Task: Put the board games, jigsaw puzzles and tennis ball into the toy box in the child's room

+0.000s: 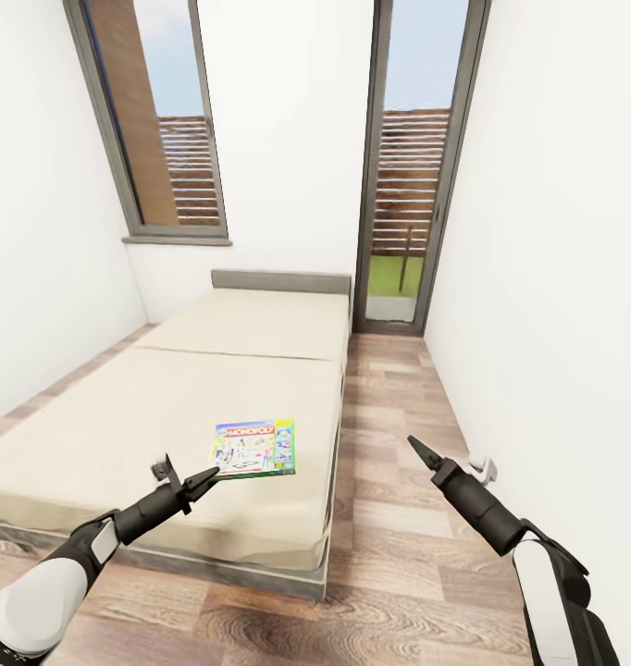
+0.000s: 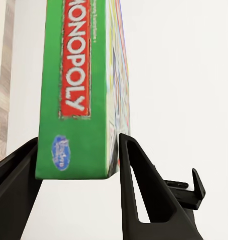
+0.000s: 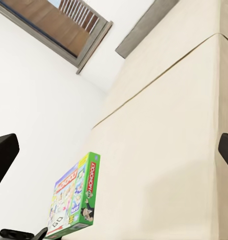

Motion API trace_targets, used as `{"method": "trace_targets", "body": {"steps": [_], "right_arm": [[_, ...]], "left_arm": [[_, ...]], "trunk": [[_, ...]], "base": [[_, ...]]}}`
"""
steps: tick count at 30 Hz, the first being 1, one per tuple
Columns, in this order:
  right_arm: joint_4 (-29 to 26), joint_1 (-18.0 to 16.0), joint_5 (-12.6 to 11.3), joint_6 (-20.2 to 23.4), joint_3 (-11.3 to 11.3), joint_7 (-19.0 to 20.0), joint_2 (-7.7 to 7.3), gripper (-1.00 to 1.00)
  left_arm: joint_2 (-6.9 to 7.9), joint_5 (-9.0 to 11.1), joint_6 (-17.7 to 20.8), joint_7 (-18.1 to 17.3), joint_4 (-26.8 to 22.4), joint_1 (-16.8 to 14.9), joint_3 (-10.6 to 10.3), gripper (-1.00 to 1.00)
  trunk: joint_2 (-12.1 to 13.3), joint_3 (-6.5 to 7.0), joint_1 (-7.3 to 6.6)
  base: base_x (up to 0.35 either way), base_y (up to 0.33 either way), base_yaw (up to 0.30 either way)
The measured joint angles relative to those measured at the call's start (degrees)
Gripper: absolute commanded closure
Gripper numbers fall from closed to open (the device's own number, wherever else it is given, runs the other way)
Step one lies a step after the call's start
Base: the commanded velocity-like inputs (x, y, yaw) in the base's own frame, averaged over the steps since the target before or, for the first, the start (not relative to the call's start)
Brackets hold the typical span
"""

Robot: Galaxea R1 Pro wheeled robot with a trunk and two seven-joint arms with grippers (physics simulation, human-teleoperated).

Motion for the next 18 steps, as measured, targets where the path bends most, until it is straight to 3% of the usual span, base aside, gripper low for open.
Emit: {"method": "trace_targets", "body": {"steps": [18], "right_arm": [[0.00,0.02,-0.14,0.00,-0.01,0.18,-0.06,-1.00]], "left_arm": [[0.42,-0.09,0.22,-0.11,-1.32,0.00,0.00,1.00]], "trunk": [[7.22,3.23,-3.96]], "base": [[0.000,0.000,0.000]]}}
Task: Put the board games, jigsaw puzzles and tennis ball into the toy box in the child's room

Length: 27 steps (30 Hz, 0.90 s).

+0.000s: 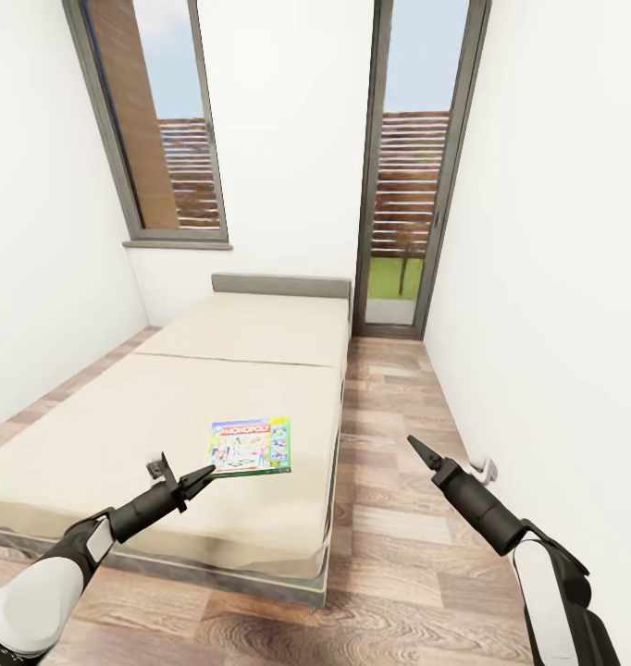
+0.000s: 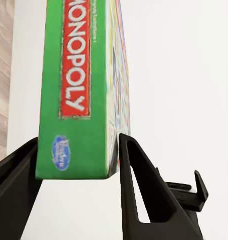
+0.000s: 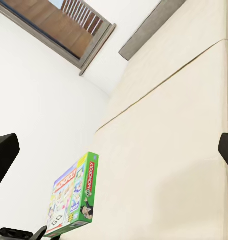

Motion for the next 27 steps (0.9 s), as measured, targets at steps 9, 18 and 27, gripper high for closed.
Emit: {"method": "trace_targets", "body": {"steps": [9,18,27], "right_arm": [[0.00,-0.03,0.19,0.00,0.08,0.00,0.13,-1.00],[0.00,-0.02,0.37,0.00,0.17,0.00,0.30,-1.00],[0.00,-0.02,0.60,0.00,0.22,-0.23,0.31,-1.00]], "left_arm": [[0.00,0.00,0.05,0.03,0.00,0.00,0.00,1.00],[0.01,0.00,0.04,-0.07,-0.01,0.01,0.00,1.00],[0.00,0.00,0.07,-0.06,0.00,0.00,0.00,1.00]], "trunk": [[3.61,1.62,-1.98],[7.22,3.32,-3.95],[10.83,5.11,-5.93]], "base": [[0.000,0.000,0.000],[0.000,0.000,0.055],[0.000,0.000,0.066]]}}
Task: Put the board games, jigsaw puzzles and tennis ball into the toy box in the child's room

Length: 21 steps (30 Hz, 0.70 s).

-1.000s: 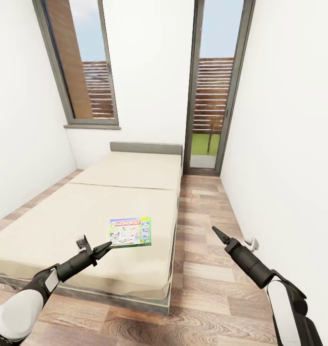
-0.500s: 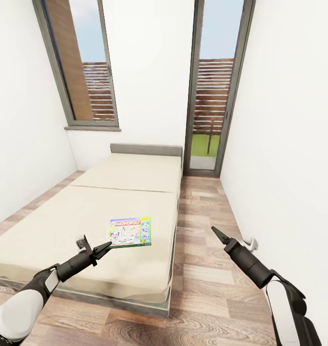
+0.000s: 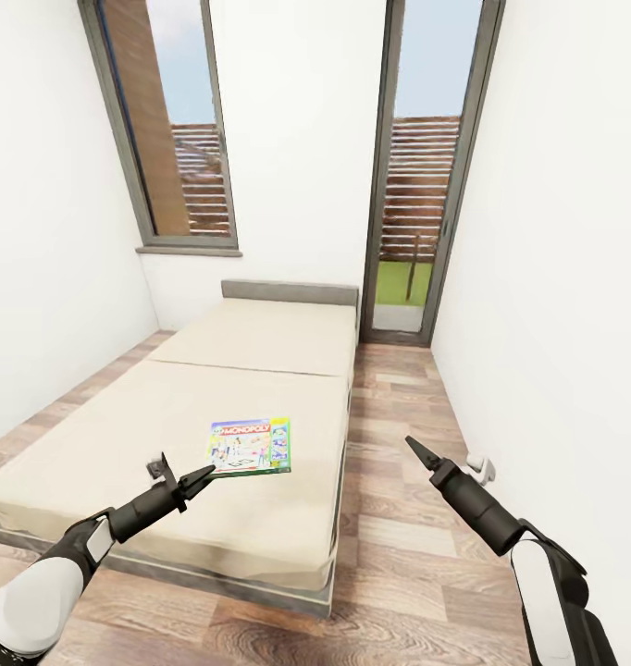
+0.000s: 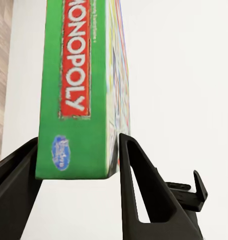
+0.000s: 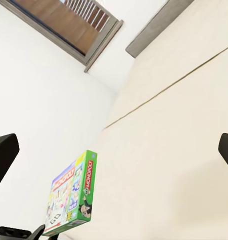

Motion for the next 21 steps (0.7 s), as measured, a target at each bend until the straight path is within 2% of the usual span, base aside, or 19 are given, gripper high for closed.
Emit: {"method": "trace_targets", "body": {"steps": [6,11,21], "right_arm": [[0.00,-0.03,0.00,0.00,0.02,-0.01,0.00,-1.00],[0.01,-0.01,0.01,-0.01,0.05,-0.12,0.00,-1.00],[0.10,-0.02,0.02,-0.01,0.05,-0.38,0.00,-1.00]], "left_arm": [[0.04,0.00,0.00,0.00,0.00,0.00,-0.01,1.00],[0.08,0.00,0.06,-0.07,-0.01,0.01,-0.08,1.00],[0.25,-0.04,0.58,-0.11,0.00,0.01,-0.18,1.00]], "trunk": [[2.41,1.08,-1.32],[4.41,2.03,-2.42],[4.43,2.23,-2.42]], "base": [[0.000,0.000,0.022],[0.000,0.000,0.221],[0.000,0.000,0.272]]}}
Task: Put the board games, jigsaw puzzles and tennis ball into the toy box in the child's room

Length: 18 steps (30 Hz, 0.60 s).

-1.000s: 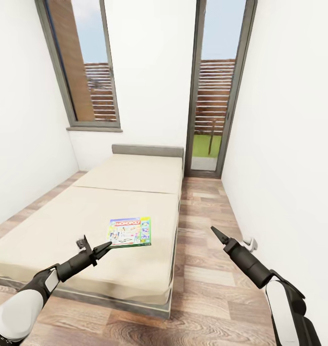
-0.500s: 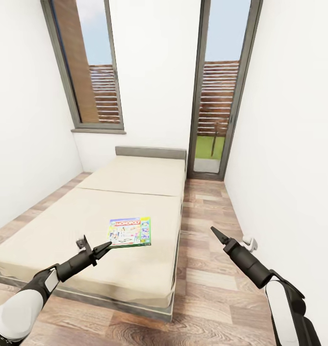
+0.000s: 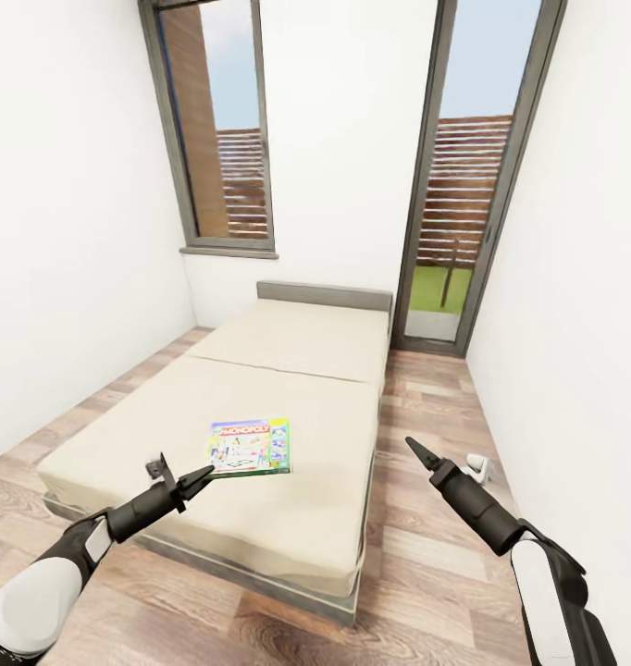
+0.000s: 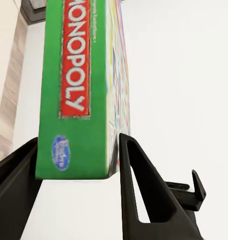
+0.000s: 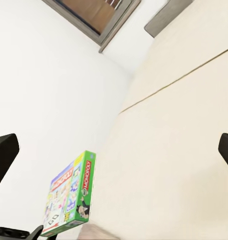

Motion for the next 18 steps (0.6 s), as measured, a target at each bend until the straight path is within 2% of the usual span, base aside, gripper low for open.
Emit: {"method": "trace_targets", "body": {"steps": [10,18], "right_arm": [[0.14,0.00,0.08,0.00,0.08,-0.10,0.00,-1.00],[0.26,-0.01,0.08,-0.04,0.17,-0.10,0.00,-1.00]], "left_arm": [[1.04,0.27,-0.07,-0.08,0.00,0.00,0.01,1.00],[1.14,0.27,-0.07,-0.09,0.00,0.00,0.00,1.00]], "trunk": [[0.00,0.20,0.00],[0.00,0.36,0.00]], "base": [[0.000,0.001,0.278],[0.000,0.118,0.278]]}}
